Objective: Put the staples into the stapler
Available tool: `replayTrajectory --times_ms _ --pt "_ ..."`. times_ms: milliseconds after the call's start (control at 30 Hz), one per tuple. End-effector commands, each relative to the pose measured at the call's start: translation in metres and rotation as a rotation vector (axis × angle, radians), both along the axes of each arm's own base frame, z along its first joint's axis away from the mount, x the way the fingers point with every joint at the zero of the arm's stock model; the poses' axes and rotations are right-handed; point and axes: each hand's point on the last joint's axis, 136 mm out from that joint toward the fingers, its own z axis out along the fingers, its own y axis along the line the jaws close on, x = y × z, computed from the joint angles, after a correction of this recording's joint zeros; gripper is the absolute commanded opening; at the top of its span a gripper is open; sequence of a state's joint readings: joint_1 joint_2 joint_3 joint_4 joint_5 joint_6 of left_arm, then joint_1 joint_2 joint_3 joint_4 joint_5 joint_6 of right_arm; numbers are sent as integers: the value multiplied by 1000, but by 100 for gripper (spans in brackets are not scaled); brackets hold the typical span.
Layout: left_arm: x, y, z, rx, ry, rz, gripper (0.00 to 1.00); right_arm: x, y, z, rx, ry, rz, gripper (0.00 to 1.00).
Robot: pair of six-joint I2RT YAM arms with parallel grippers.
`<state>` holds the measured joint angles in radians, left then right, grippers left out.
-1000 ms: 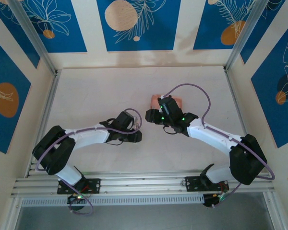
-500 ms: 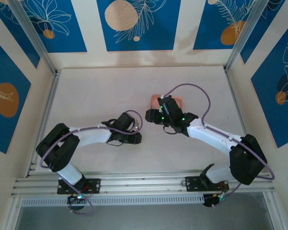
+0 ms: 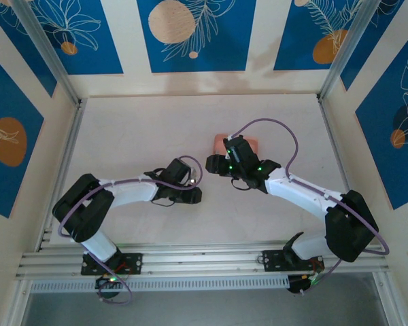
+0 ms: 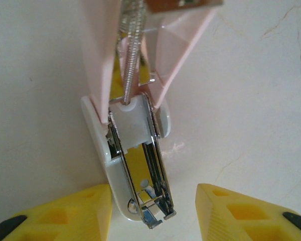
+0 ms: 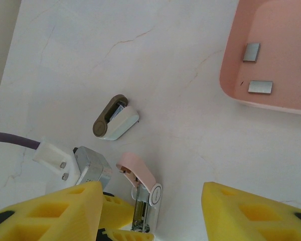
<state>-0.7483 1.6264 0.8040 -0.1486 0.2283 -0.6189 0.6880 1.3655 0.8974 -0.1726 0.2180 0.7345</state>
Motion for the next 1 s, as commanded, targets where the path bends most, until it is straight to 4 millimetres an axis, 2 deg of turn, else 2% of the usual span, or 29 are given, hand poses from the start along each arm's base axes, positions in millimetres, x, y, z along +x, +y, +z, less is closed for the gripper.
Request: replayTrajectory --times_ms 0,200,300,467,567,700,967 --pt "4 -7 10 -38 -26 -24 49 3 5 6 11 -16 17 55" --pt "20 13 40 -36 -90 3 51 5 5 15 20 -61 16 55" --pt "36 38 58 -4 -133 31 53 5 5 16 15 -66 19 55" --pt "67 88 75 29 -181 117 55 2 8 17 5 -86 35 55" --pt "85 105 82 102 -236 111 56 2 11 20 -12 -103 51 55" --pt "105 111 76 202 -220 56 57 1 14 18 -24 -101 68 55" --pt "125 93 48 227 -125 -42 58 -1 11 19 -39 -104 69 55"
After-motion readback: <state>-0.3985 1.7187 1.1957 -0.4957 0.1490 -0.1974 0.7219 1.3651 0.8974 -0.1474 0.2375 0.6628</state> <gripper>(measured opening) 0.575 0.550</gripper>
